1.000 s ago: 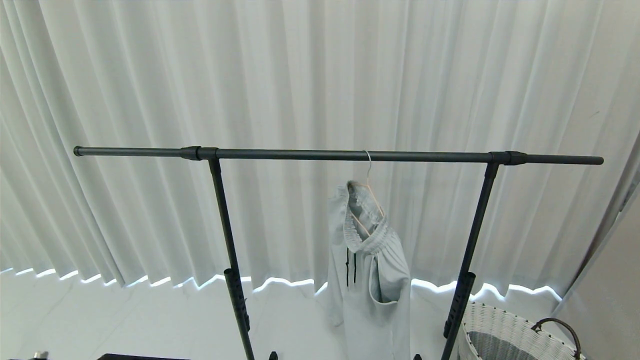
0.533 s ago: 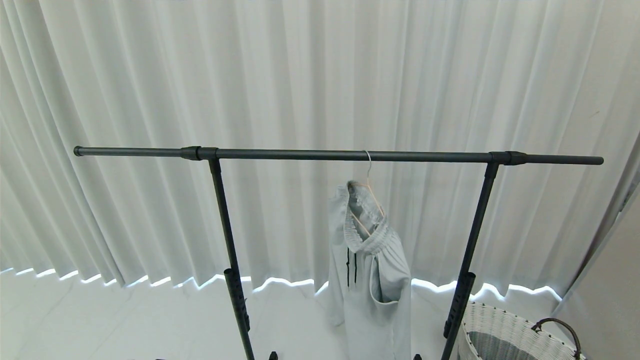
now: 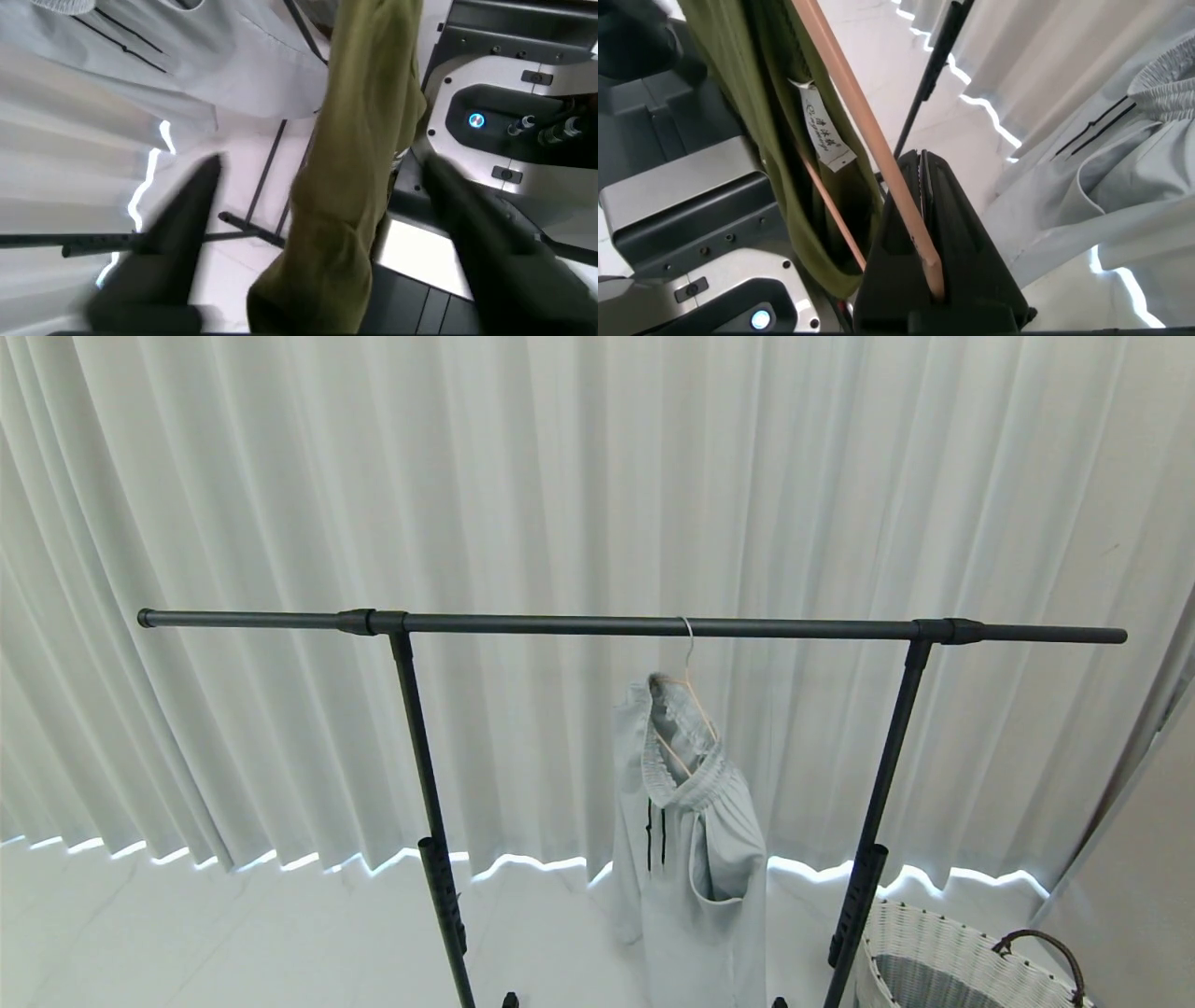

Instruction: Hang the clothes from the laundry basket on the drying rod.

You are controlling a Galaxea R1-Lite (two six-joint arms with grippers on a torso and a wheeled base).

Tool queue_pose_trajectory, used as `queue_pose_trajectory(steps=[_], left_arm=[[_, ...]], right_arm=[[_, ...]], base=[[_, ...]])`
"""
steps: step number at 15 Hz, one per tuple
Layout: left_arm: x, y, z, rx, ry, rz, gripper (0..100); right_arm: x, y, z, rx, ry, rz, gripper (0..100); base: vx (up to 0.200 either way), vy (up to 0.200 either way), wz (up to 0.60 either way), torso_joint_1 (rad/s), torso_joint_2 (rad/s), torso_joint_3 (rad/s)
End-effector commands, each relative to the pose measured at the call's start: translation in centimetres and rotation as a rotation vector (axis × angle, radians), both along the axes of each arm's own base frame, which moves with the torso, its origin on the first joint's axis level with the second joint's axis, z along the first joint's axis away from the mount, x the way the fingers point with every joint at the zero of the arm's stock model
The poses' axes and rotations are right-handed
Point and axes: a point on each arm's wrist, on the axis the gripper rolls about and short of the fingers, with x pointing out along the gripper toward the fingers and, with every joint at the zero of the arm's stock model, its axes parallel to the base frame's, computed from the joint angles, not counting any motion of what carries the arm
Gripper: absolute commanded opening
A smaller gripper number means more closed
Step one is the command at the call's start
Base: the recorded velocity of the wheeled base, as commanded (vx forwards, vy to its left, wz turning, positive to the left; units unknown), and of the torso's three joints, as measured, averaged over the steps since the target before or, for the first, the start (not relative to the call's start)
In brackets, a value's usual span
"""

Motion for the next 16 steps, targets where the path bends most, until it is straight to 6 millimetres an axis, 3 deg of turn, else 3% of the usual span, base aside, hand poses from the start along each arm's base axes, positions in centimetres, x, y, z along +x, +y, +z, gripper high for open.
queue_pose_trajectory(steps=[1,7,8,13,16], left_arm=[[0.0,0.0,-0.1,0.006,0.002,0.003,0],[0.1,0.1,-0.3,0.009,-0.001,0.017,0],[0.2,0.3,-0.3,0.012,-0.003,0.033,0],[0.5,0.9,-0.5,0.018,-0.027,0.088,0],[0.8,1.6,-1.2,0.095,-0.132,0.243,0]], right_arm=[[0.0,0.0,0.1,0.004,0.000,0.000,0],[0.0,-0.1,0.2,0.010,0.000,0.000,0],[0.0,-0.2,0.2,0.010,0.000,0.000,100],[0.6,-0.5,0.4,0.021,-0.006,-0.036,100],[1.4,-0.9,0.6,0.029,-0.006,-0.080,100]], base=[[0.000,0.000,0.00,0.000,0.00,0.000],[0.000,0.000,0.00,0.000,0.00,0.000],[0.000,0.000,0.00,0.000,0.00,0.000],[0.000,0.000,0.00,0.000,0.00,0.000],[0.000,0.000,0.00,0.000,0.00,0.000]])
